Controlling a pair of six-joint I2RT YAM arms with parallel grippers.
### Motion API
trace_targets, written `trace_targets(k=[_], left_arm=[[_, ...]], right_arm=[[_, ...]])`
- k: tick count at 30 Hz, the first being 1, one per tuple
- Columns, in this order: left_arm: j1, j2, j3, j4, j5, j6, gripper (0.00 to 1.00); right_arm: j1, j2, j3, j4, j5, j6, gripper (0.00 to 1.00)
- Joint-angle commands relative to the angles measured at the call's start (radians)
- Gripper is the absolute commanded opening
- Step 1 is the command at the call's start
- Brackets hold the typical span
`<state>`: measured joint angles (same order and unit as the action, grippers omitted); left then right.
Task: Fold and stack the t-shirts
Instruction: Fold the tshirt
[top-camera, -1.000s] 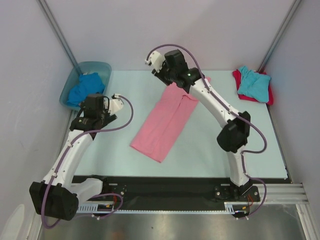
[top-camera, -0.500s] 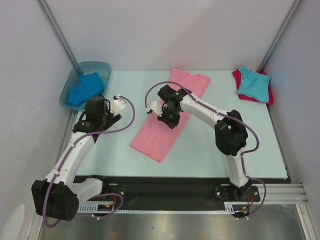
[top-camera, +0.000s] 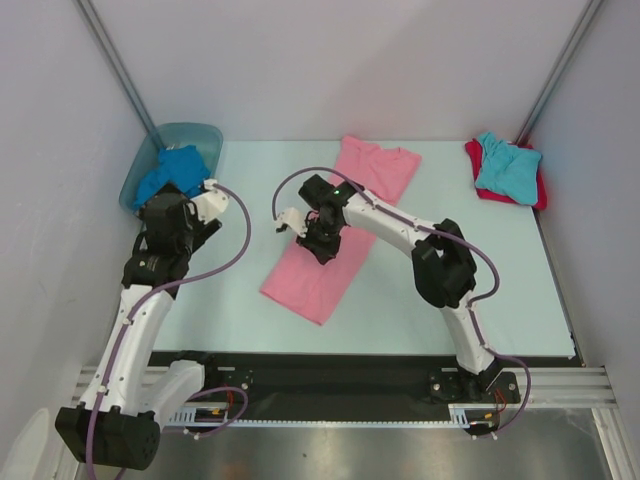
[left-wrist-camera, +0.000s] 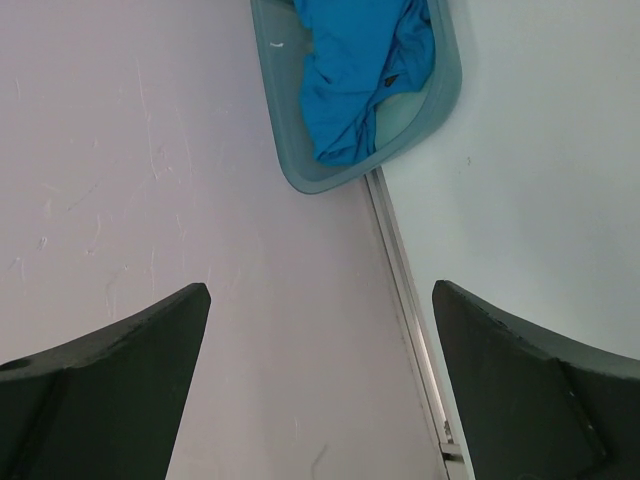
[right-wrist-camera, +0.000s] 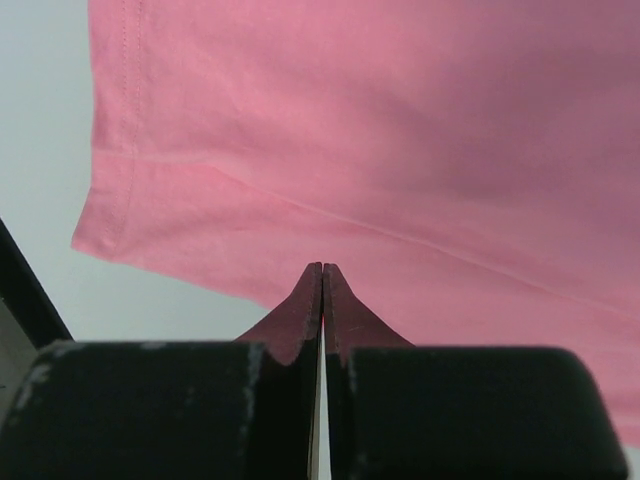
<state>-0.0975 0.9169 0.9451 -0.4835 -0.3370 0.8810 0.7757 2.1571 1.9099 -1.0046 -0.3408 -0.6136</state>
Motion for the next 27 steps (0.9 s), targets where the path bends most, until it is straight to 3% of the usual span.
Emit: trace_targets(k=[1, 5, 7, 8, 9, 15, 27], left_arm=[[0.01, -0.015, 0.003, -0.029, -0.023, -0.023, 1.0], [0.01, -0.018, 0.004, -0.044, -0.028, -0.048, 1.0], [0.01, -0.029, -0.006, -0.046, -0.025, -0.039, 1.0], [0.01, -0.032, -0.009, -0.044, -0.023, -0.031, 1.0], [0.012, -0.036, -0.015, -0.041, -0.02, -0.021, 1.0], [0.018, -0.05, -0.043, -0.01, 0.006, 0.012, 1.0], [0.018, 0.008, 0.024, -0.015, -0.01, -0.086, 1.0]], right_arm=[[0.033, 0.038, 0.009, 0.011, -0.012, -0.003, 0.0], [0.043, -0.02, -0.029, 0.037, 0.074, -0.043, 0.0], [0.056, -0.121, -0.098, 0.128, 0.162, -0.069, 0.28], [0.063, -0.158, -0.191, 0.165, 0.199, -0.102, 0.47], [0.071, -0.201, -0.239, 0.237, 0.238, -0.132, 0.53], [0.163, -0.482, -0.608, 0.392, 0.387, -0.306, 0.67], [0.307, -0.632, -0.902, 0.558, 0.352, -0.393, 0.7]])
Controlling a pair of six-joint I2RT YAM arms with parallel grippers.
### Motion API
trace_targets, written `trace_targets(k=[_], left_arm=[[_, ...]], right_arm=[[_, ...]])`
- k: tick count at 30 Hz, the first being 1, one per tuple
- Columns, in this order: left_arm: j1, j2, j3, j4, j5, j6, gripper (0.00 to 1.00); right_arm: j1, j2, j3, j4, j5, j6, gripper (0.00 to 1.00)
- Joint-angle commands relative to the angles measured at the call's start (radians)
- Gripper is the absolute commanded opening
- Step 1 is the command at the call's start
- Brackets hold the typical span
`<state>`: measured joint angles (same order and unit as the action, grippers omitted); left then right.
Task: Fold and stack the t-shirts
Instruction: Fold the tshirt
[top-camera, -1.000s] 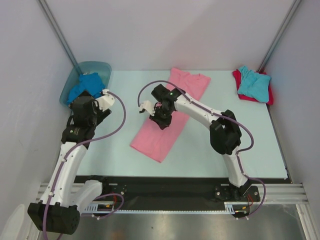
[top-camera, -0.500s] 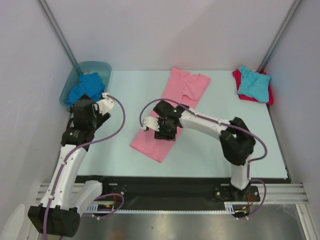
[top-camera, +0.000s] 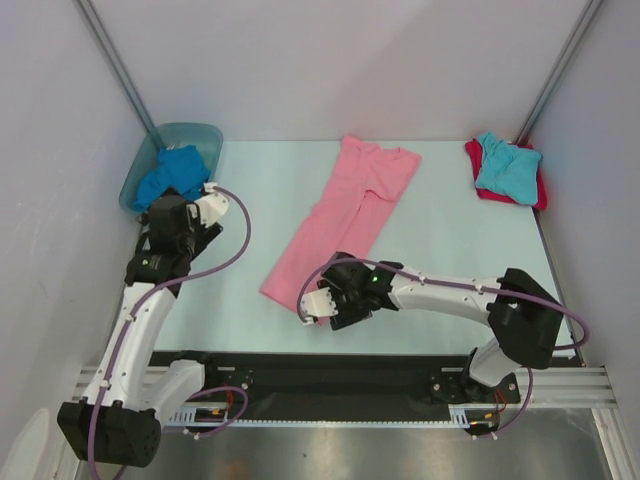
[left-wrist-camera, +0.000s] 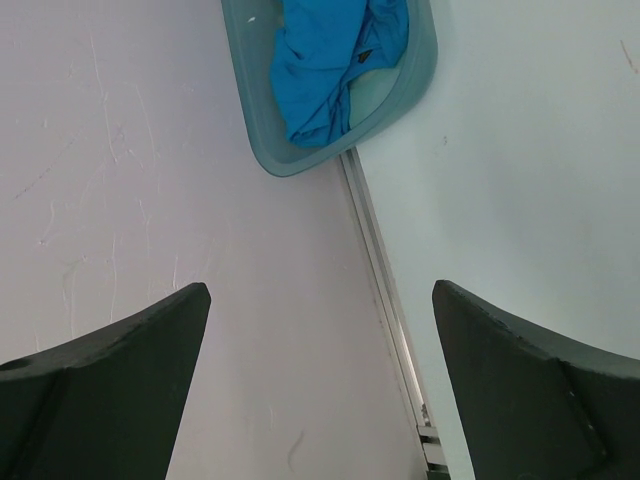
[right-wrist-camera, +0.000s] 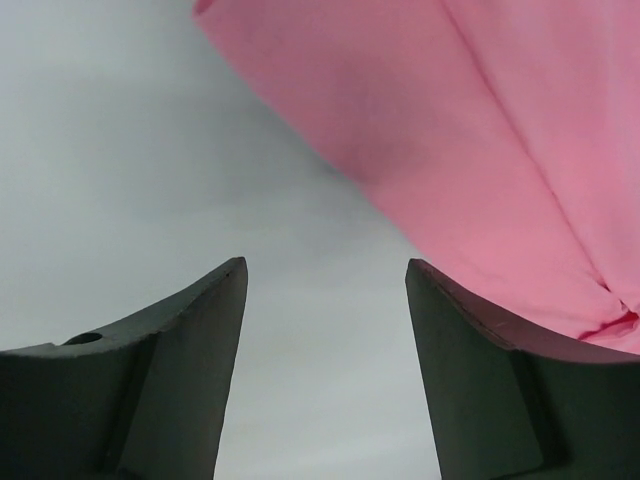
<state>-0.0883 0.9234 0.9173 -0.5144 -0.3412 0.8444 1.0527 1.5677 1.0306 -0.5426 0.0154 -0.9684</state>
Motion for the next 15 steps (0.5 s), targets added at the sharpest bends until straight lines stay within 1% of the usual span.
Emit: trace_targets(k=[1, 7, 15], left_arm=[[0.009, 0.002, 0.049, 0.016, -0.002, -0.041, 1.0], [0.009, 0.028, 0.051, 0.014, -0.013, -0.019, 1.0], [0.009, 0.034, 0.058, 0.028, -0.004, -0.016, 1.0]], right_arm=[[0.042, -0.044, -0.041, 0.116, -0.031, -0.039, 0.7], [0.121, 0.015, -0.035, 0.203, -0.048, -0.021, 0.69], [0.205, 0.098, 0.017, 0.239, -0.068, 0.026, 0.67]])
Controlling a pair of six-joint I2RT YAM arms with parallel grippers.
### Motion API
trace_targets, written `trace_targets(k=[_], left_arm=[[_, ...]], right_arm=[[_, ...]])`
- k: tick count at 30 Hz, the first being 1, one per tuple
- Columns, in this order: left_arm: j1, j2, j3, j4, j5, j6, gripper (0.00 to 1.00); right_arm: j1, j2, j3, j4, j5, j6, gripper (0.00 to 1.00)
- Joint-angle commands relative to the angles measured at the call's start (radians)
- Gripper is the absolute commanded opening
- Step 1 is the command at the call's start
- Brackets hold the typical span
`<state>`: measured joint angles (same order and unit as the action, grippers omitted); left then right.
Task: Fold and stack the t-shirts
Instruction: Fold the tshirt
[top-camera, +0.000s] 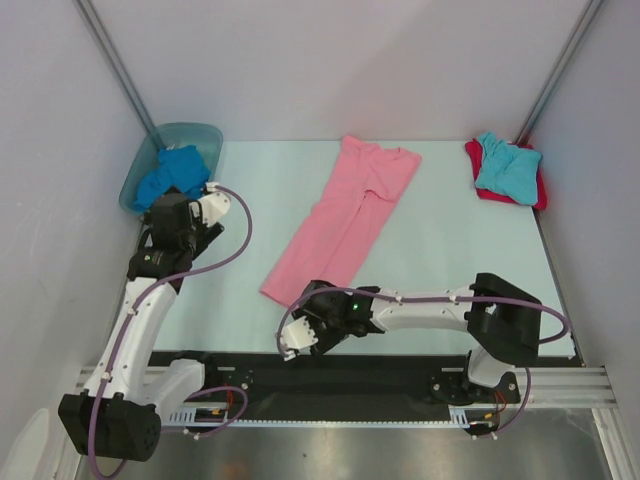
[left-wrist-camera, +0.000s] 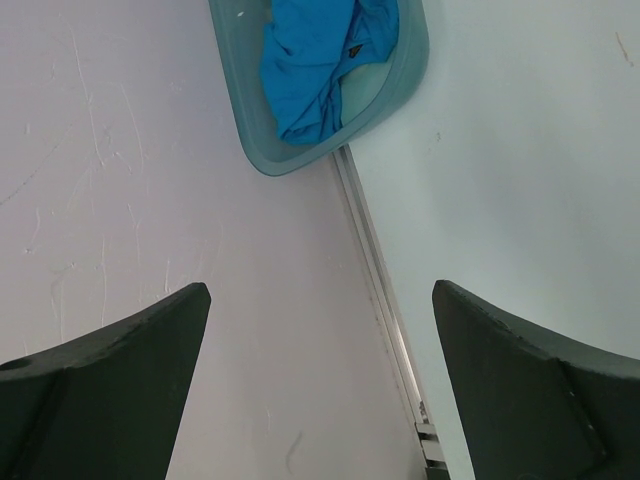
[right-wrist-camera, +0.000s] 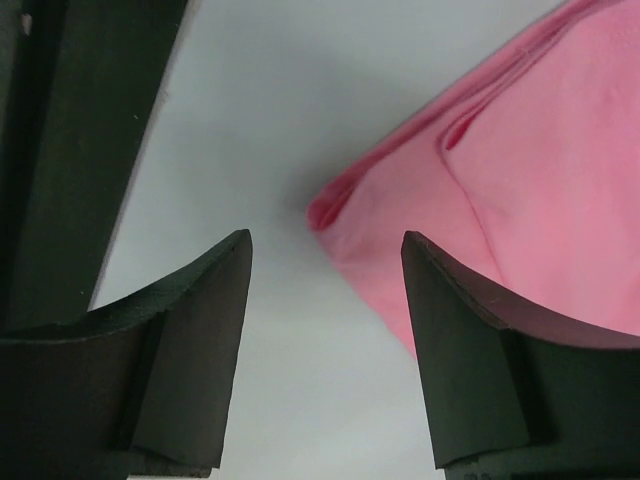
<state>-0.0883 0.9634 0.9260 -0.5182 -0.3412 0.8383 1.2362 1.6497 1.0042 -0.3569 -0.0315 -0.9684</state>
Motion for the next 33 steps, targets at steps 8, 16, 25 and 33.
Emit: trace_targets(k=[8, 16, 25, 33], left_arm=[[0.009, -0.011, 0.105, 0.038, -0.019, -0.008, 1.0], [0.009, -0.025, 0.139, 0.021, -0.025, -0.004, 1.0], [0.009, 0.011, 0.178, 0.026, -0.022, -0.008, 1.0], [0.009, 0.032, 0.214, 0.032, -0.021, -0.016, 1.0]], right_arm=[[0.049, 0.05, 0.007, 0.108, -0.007, 0.04, 0.62], [0.039, 0.059, -0.004, 0.124, -0.002, 0.039, 0.6], [-0.018, 0.058, -0.019, 0.098, -0.008, 0.02, 0.56], [-0.027, 0.068, -0.053, 0.124, -0.008, 0.027, 0.41]])
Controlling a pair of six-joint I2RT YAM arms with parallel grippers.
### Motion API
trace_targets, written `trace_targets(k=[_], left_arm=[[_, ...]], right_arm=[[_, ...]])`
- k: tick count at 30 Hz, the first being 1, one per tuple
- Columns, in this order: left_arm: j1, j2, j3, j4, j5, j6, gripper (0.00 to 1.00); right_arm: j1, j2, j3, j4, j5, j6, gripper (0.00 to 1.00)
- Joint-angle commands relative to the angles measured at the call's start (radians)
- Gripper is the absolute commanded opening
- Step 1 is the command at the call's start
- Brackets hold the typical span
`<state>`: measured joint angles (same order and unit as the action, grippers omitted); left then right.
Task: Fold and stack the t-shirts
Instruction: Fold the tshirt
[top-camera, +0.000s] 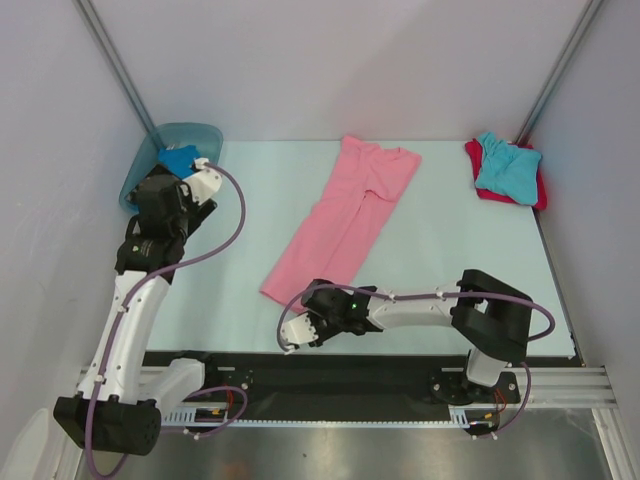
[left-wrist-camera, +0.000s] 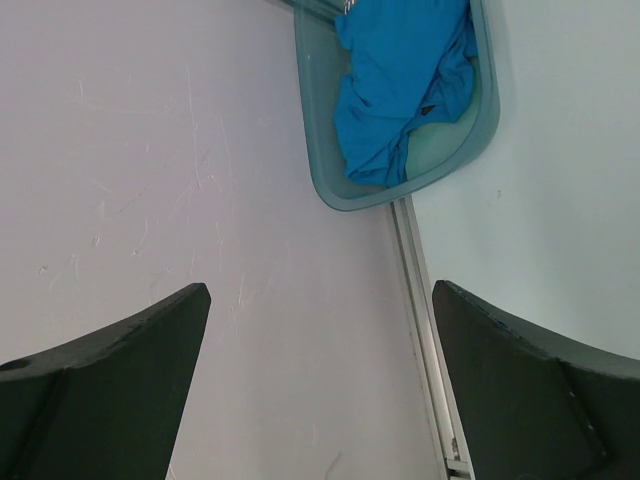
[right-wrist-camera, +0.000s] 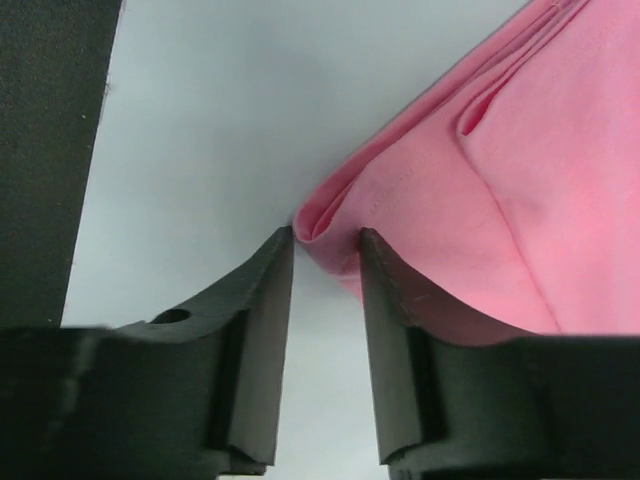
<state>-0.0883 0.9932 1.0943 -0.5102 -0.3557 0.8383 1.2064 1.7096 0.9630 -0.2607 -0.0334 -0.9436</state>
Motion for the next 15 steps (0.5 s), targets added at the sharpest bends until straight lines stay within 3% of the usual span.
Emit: trace_targets(k=[1, 8, 12, 15], left_arm=[[0.009, 0.004, 0.045, 0.025, -0.006, -0.013, 1.0], [0.009, 0.016, 0.058, 0.042, -0.017, 0.002, 1.0], [0.009, 0.024, 0.068, 0.047, -0.014, 0.005, 1.0], [0.009, 0.027, 0.076, 0.047, -0.011, 0.004, 1.0]], right_arm=[[0.001, 0.007, -0.012, 0.029, -0.005, 0.005, 0.36], [0.002, 0.016, -0.009, 0.047, 0.007, 0.014, 0.25], [0.004, 0.018, -0.007, 0.047, 0.021, 0.014, 0.0], [-0.002, 0.009, 0.0, 0.014, 0.024, 0.022, 0.0]])
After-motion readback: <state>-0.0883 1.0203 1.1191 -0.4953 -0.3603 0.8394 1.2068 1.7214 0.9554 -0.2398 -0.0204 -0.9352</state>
